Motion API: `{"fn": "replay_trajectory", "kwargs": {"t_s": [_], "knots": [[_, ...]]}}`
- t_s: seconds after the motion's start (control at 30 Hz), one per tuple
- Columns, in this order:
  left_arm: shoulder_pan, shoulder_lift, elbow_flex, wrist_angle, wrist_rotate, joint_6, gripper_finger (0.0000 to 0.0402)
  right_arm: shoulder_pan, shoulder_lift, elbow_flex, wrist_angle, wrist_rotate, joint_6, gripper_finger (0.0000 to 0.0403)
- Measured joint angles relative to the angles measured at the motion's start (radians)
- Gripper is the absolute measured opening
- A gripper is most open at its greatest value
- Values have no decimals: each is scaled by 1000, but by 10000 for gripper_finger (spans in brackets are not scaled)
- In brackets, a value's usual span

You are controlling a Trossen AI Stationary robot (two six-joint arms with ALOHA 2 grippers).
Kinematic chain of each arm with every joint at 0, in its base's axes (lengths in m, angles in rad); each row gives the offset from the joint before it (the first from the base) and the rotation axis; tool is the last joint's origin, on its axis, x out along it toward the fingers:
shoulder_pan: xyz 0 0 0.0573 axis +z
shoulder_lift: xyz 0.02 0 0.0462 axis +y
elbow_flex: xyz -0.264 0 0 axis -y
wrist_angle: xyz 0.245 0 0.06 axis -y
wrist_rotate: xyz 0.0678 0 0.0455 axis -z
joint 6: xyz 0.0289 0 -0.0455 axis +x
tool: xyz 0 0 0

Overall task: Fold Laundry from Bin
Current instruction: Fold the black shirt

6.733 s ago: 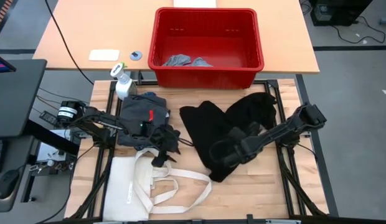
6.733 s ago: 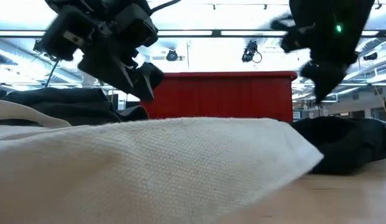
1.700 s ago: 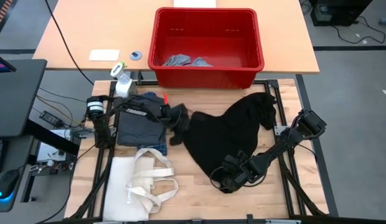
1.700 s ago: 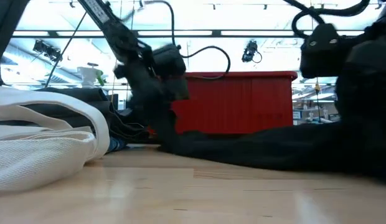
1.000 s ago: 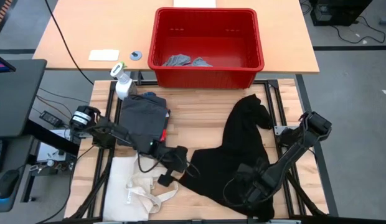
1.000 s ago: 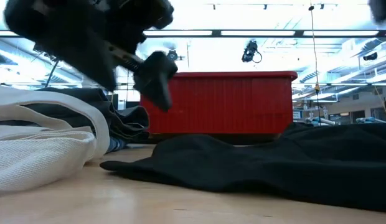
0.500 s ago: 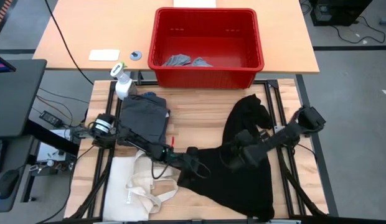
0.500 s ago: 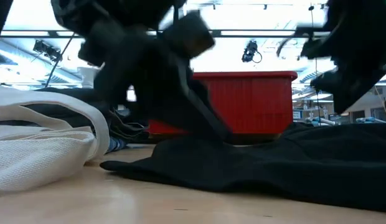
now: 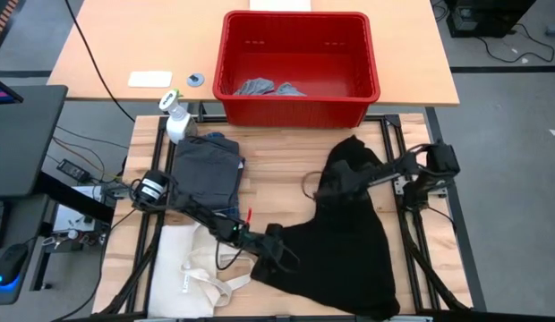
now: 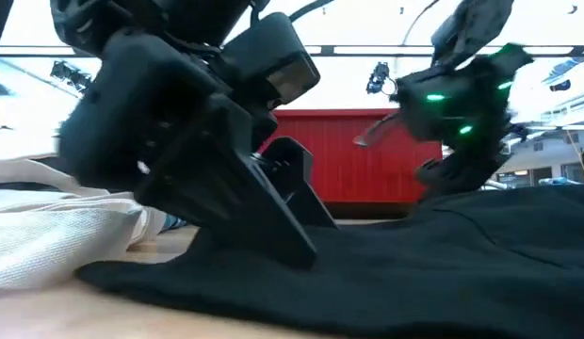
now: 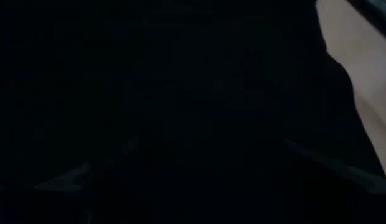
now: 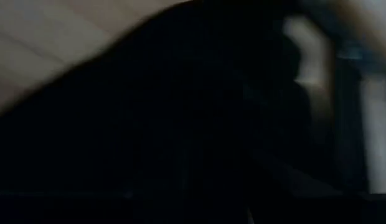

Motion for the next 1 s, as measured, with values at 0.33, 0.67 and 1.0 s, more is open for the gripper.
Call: {"fn": "replay_trajectory", "kwargs": {"t_s": [0.33,0.67,1.0], "knots": [[-18,1,-2,5,2,-38,368,-199,0,-1,825,-343,-690,151],[-25,0,-2,-3,-3,-68,368,-181,-54,167,721,-365,-887,151],[-79,-136,-10,-233,13,-91,368,75,-87,237,309,-467,-658,151]]}}
